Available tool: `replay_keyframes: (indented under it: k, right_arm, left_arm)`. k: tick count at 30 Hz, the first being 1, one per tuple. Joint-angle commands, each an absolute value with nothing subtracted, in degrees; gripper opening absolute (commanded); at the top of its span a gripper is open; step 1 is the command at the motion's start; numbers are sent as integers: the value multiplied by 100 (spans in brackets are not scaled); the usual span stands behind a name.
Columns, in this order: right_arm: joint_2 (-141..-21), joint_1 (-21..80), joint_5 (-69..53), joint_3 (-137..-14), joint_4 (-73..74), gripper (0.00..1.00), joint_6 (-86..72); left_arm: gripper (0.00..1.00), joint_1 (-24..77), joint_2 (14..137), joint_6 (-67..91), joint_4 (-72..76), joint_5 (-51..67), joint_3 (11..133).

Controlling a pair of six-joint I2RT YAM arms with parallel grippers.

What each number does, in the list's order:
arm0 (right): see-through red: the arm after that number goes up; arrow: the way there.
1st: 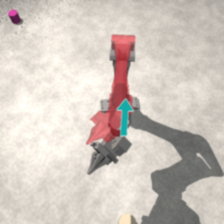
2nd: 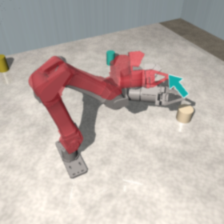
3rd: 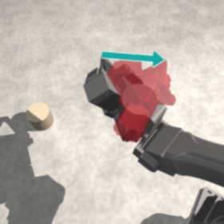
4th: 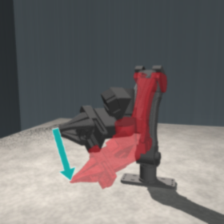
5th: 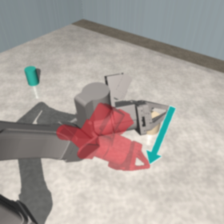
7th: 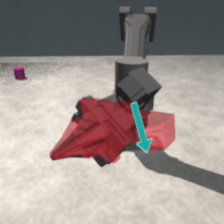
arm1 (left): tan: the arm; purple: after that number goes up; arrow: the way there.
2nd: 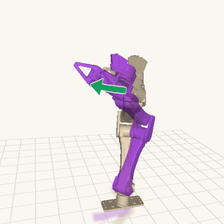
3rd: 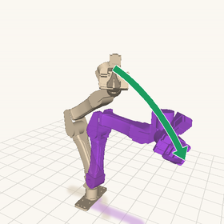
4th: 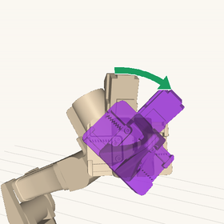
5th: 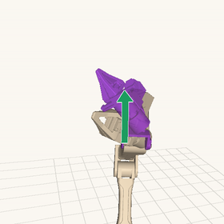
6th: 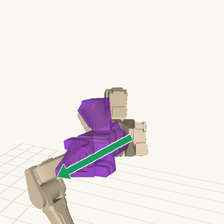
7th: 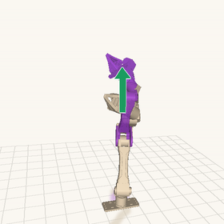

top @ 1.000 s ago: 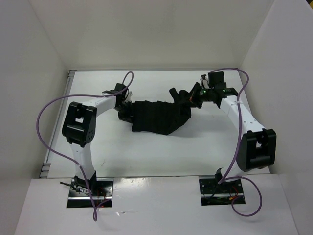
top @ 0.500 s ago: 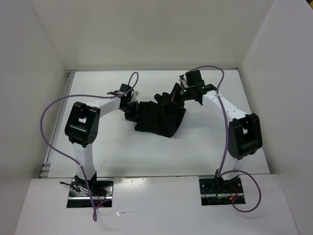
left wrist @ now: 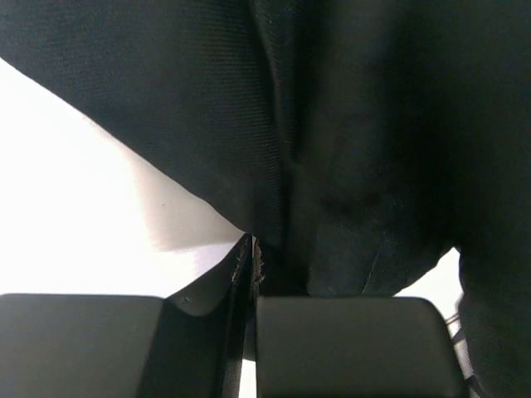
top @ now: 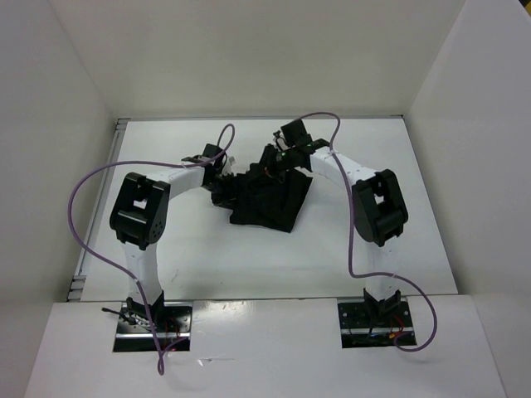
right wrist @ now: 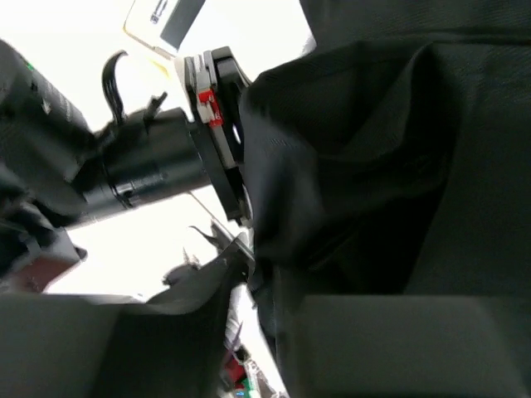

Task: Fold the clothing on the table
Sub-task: Fold the skirt

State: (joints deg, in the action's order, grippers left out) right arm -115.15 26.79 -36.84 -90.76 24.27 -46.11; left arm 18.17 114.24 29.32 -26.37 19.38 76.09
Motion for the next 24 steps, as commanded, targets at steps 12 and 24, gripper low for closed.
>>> replay_keyframes:
  k: [12,24]
  right_arm:
    - [-10759,2646,-4370,-9571,1489,55,-4598]
    - [-9396,1723,-3207,-7770,1907,37,-4315]
  left_arm:
    - [23,967,10311,2558,-3620,984,8603]
    - [20,1889,9834,2487,-3024,4157,8615]
